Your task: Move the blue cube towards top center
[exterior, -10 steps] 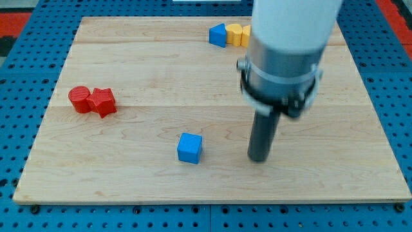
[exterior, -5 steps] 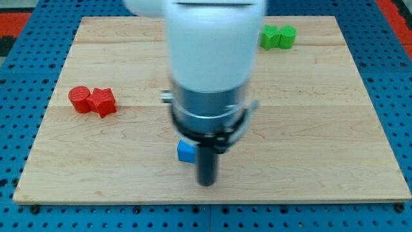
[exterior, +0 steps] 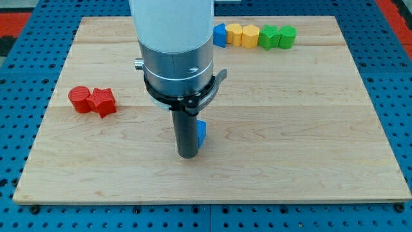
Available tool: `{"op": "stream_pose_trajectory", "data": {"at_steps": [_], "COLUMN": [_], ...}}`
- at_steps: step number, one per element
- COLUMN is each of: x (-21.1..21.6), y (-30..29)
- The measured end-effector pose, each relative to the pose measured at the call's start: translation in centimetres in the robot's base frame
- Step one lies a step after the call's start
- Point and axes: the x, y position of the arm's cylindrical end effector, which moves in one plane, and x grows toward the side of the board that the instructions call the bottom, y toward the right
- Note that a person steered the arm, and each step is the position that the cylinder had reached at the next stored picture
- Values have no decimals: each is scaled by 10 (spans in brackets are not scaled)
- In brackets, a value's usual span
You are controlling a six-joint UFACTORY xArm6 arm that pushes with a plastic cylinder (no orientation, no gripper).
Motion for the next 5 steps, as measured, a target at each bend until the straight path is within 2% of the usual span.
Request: {"op": "stream_pose_trajectory", "data": {"at_steps": [2,5], "x": [0,-3], "y": [34,9]}}
